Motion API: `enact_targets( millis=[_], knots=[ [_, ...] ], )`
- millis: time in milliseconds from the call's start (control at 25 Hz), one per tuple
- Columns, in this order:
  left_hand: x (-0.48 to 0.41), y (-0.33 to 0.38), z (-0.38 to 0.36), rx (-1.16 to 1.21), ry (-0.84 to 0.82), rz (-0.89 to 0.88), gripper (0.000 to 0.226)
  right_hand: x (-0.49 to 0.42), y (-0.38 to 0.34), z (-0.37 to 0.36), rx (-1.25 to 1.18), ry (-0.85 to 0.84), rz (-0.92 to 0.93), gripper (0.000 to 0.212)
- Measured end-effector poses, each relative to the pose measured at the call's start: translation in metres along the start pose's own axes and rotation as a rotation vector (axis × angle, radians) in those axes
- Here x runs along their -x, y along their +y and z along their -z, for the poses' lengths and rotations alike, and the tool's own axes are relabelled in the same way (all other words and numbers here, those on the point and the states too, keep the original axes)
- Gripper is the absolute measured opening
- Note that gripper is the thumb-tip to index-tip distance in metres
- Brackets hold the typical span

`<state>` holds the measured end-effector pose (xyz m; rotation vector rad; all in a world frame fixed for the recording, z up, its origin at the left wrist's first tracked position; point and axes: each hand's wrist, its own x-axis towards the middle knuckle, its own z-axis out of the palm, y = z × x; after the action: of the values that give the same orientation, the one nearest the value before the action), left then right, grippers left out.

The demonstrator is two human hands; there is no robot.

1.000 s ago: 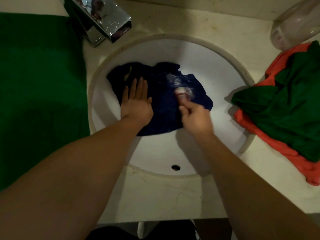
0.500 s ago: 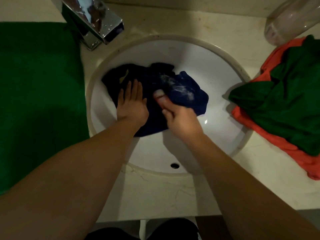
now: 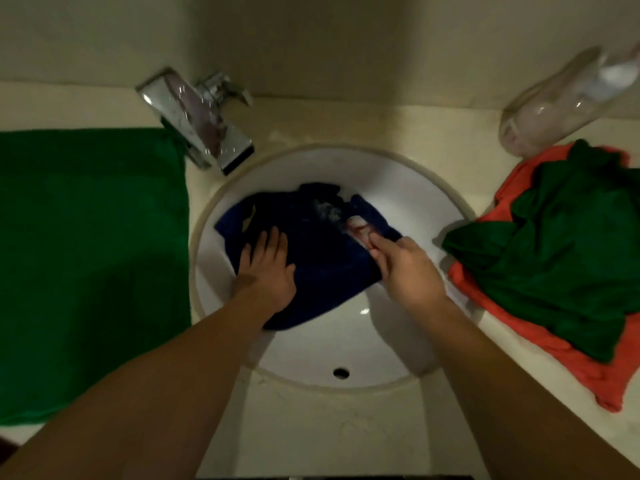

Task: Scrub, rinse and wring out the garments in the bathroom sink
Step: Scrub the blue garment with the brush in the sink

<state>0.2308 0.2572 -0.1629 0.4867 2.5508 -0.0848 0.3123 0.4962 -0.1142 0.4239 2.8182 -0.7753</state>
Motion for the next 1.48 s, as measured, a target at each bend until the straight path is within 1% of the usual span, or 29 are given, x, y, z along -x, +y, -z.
enact_targets(
  millis=[80,120,200,280,360,440,480,520,560,600,640,680,720,760,840,880,920,1000,1040,1080,1160,1200,1280,1360,1400,1480],
  knots=[
    [0.002,0.003,0.013,0.05,0.06,-0.023,0.062,-0.007,-0.009,0.029,0.009,0.105,0.184,0.038],
    [0.004,0.007,0.021,0.066,0.097,-0.053,0.065,-0.019,-0.011,0.047,0.011,0.15,0.241,0.038],
    [0.004,0.019,0.038,0.107,0.159,-0.121,0.077,-0.055,-0.015,0.087,0.01,0.22,0.291,0.04],
    [-0.001,0.032,0.053,0.154,0.201,-0.138,0.082,-0.097,-0.017,0.124,0.04,0.219,0.354,0.04],
    [-0.013,0.041,0.066,0.181,0.208,-0.125,0.085,-0.139,-0.01,0.141,0.106,0.168,0.409,0.039],
    [-0.03,0.042,0.07,0.185,0.198,-0.107,0.085,-0.169,0.001,0.143,0.191,0.105,0.407,0.044],
    [-0.037,0.039,0.069,0.17,0.216,-0.09,0.082,-0.177,0.006,0.143,0.221,0.134,0.373,0.044],
    [-0.043,0.034,0.064,0.152,0.245,-0.063,0.078,-0.178,0.009,0.14,0.218,0.234,0.35,0.041],
    [-0.048,0.029,0.059,0.141,0.277,-0.038,0.073,-0.171,0.01,0.134,0.179,0.364,0.365,0.037],
    [-0.052,0.025,0.052,0.138,0.316,-0.003,0.07,-0.16,0.008,0.123,0.132,0.466,0.404,0.033],
    [-0.055,0.022,0.046,0.133,0.356,0.04,0.068,-0.147,0.002,0.109,0.093,0.515,0.463,0.03],
    [-0.058,0.02,0.041,0.131,0.386,0.079,0.066,-0.135,-0.007,0.093,0.066,0.471,0.518,0.027],
    [-0.061,0.02,0.037,0.137,0.401,0.119,0.063,-0.13,-0.012,0.073,0.064,0.352,0.541,0.027],
    [-0.064,0.02,0.035,0.147,0.399,0.15,0.061,-0.129,-0.018,0.053,0.087,0.21,0.507,0.03],
    [-0.071,0.019,0.034,0.178,0.363,0.181,0.057,-0.137,-0.023,0.014,0.132,-0.089,0.333,0.041],
    [-0.073,0.02,0.035,0.197,0.328,0.189,0.056,-0.141,-0.025,-0.001,0.128,-0.202,0.258,0.049],
    [-0.073,0.021,0.036,0.22,0.292,0.202,0.056,-0.145,-0.028,-0.013,0.096,-0.269,0.196,0.058],
    [-0.073,0.022,0.036,0.24,0.243,0.252,0.055,-0.145,-0.032,-0.031,0.032,-0.292,0.099,0.069],
    [-0.071,0.022,0.036,0.228,0.232,0.269,0.053,-0.146,-0.033,-0.036,0.044,-0.295,0.066,0.069],
    [-0.068,0.021,0.036,0.2,0.244,0.266,0.049,-0.146,-0.034,-0.039,0.076,-0.308,0.043,0.065],
    [-0.062,0.018,0.035,0.157,0.344,0.208,0.041,-0.146,-0.032,-0.041,0.128,-0.33,0.036,0.048],
    [-0.059,0.016,0.037,0.163,0.383,0.167,0.039,-0.144,-0.031,-0.039,0.114,-0.322,0.05,0.039],
    [-0.051,0.012,0.043,0.168,0.409,0.083,0.042,-0.132,-0.028,-0.03,-0.021,-0.303,0.095,0.026],
    [-0.041,0.01,0.058,0.18,0.431,-0.026,0.045,-0.108,-0.028,-0.007,-0.272,-0.279,0.073,0.018],
    [-0.034,0.012,0.072,0.234,0.456,-0.082,0.046,-0.092,-0.03,0.011,-0.376,-0.249,0.029,0.016],
    [-0.022,0.016,0.103,0.427,0.401,-0.133,0.048,-0.064,-0.036,0.046,-0.485,-0.175,-0.056,0.012]
  ],
)
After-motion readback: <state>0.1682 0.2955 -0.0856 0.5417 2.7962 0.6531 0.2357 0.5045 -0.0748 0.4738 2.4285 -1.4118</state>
